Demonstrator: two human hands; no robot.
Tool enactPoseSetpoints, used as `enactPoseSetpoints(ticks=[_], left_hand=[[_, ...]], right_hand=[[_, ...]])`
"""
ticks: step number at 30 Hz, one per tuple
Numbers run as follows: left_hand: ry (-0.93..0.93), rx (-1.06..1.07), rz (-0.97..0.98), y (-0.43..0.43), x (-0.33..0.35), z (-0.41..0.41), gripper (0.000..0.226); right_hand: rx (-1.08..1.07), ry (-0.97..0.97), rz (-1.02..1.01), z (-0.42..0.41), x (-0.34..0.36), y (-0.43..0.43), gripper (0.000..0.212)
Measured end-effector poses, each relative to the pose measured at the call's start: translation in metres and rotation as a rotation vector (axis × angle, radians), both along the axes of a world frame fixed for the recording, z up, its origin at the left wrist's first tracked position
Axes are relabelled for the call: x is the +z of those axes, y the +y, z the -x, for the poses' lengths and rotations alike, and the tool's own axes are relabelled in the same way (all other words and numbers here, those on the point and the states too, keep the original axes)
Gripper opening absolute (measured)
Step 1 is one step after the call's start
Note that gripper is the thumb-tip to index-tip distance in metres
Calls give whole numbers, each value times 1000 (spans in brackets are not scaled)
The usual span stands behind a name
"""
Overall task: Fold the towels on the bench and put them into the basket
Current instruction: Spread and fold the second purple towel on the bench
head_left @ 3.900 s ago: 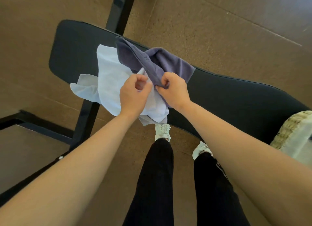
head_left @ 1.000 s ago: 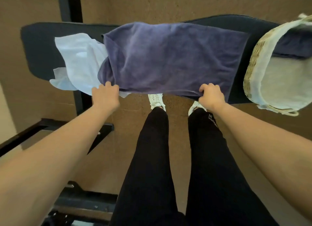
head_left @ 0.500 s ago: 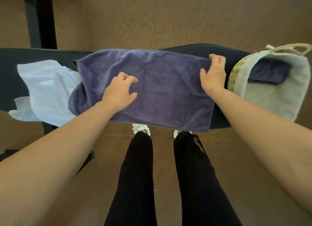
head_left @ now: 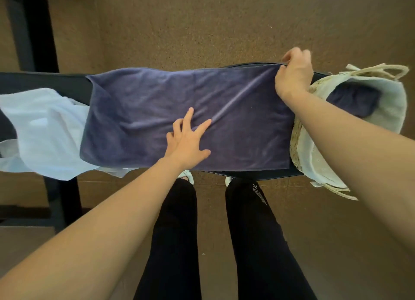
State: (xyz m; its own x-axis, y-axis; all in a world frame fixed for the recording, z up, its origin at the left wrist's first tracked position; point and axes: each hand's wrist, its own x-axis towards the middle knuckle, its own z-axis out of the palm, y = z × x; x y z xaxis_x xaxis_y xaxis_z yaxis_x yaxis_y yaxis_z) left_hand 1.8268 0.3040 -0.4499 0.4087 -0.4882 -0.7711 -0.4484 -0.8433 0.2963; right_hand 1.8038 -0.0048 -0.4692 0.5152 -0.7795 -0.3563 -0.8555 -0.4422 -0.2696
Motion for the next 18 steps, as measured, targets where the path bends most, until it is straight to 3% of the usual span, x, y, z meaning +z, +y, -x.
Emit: enactPoseSetpoints(ticks=[3,6,8,11,14,18], left_hand=[[-17,127,90,6,5,-8,79],[-251,208,146,31,13,-32,63],[-459,275,122,52,20,-52,56],[-666,444,11,87,32,-83,55],[-642,625,-72,120,42,-96,61],[-549,692,-219,153,49,-90,63]], right_hand=[[75,-153,24,7,1,34,35],[269,-231,-123,18,3,101,37],[409,-202,-220,25,4,152,44],[572,-95,-206,30,6,219,56],[647,105,-226,29,8,265,76],[695,295,-254,29,5,282,101]])
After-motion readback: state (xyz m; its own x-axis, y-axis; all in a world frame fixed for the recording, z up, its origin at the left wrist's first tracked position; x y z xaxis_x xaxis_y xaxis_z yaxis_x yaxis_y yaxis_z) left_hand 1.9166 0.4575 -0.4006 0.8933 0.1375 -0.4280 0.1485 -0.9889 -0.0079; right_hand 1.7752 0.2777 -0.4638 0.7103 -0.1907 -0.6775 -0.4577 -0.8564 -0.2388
